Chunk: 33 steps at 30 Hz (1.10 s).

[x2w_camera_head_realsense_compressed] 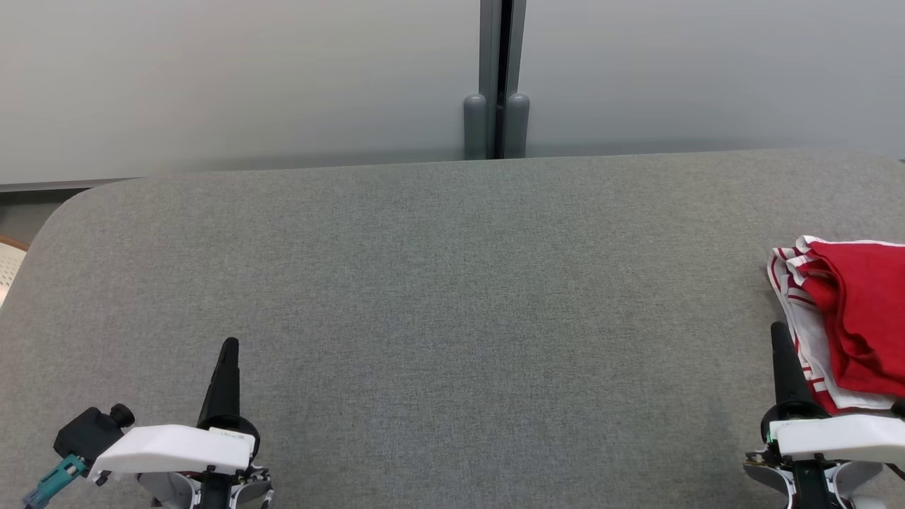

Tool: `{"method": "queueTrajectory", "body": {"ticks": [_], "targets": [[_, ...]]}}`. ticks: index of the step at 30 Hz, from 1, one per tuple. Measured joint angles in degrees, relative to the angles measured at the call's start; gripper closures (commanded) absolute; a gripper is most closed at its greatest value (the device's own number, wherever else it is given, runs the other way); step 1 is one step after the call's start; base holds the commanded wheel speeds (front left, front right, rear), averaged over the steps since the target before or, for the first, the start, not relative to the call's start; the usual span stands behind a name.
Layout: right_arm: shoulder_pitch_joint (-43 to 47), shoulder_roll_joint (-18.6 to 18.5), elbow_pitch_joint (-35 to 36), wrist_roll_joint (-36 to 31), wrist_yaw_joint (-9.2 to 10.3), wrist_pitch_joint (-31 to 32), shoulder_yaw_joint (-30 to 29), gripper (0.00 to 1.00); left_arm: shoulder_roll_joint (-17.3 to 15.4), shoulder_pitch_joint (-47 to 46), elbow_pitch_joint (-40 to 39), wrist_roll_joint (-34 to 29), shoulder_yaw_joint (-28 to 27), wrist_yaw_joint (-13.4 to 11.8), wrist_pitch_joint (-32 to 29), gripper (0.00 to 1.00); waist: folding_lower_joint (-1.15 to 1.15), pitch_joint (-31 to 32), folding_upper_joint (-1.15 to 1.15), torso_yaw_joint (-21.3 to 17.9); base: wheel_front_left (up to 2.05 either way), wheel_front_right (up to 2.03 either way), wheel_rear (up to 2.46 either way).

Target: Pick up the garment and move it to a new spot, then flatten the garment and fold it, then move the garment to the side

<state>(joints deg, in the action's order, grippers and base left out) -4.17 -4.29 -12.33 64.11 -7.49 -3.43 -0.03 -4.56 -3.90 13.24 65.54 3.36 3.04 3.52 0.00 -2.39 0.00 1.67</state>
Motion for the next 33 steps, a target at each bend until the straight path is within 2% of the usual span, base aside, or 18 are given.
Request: {"method": "queueTrajectory", "body": {"ticks": [33], "targets": [[-0.82, -0.04, -0.9, 16.78, 0.0, 4.6, -2.55, 1.0, 0.0, -1.01, 0.38, 16.28, -4.19, 2.46, -4.6, 1.0, 0.0, 1.1, 0.0, -0.83, 0.0, 0.0, 0.0]]}}
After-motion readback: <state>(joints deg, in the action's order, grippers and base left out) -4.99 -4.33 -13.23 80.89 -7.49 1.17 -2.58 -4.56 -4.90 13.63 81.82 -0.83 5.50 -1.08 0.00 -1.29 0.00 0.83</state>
